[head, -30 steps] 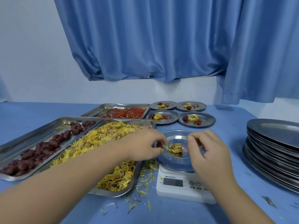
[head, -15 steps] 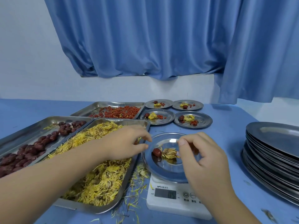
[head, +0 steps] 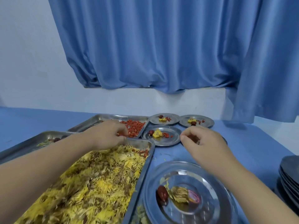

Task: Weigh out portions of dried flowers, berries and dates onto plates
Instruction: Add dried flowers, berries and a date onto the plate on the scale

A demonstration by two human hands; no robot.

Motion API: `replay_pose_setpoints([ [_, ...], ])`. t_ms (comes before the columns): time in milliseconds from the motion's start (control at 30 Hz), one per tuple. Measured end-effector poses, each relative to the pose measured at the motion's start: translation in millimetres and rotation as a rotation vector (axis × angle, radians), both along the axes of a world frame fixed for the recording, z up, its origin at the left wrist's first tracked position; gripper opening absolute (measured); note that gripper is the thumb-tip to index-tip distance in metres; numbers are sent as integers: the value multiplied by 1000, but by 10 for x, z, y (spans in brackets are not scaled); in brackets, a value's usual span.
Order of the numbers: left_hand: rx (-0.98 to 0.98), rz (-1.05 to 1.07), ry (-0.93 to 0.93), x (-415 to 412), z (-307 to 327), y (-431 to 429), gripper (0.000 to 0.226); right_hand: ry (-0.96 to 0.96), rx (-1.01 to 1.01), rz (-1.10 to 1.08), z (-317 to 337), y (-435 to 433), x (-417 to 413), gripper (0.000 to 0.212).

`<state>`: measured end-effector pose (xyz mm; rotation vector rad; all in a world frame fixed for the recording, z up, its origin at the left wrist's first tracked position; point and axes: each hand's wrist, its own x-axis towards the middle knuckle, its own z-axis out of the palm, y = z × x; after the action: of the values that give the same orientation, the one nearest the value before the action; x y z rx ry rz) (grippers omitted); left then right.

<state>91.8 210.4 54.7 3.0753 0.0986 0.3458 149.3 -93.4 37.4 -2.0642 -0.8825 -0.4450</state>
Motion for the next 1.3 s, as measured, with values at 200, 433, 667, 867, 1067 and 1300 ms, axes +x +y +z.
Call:
replay_pose_setpoints([
  [200, 155, 197, 81, 549, 102, 307, 25, 19, -20, 1, -79, -3, 380, 19],
  [433, 238, 240, 341, 1202, -208, 383, 30, -6, 9, -2, -219, -75, 559, 20],
  [667, 144, 300, 361, 1597, -516, 461, 58, 33, 73, 59, -252, -69, 594, 23],
  [867, 23, 339, 427, 1749, -640, 467, 72, 50, 83, 62, -261, -88, 631, 26],
  [1067, -52, 299, 438, 1777, -654, 445, 53, 48, 62, 46, -296, -92, 625, 25],
  [1300, -28, 360, 311, 1765, -665, 484, 35, 39, 8, 27, -325, -102, 641, 25],
])
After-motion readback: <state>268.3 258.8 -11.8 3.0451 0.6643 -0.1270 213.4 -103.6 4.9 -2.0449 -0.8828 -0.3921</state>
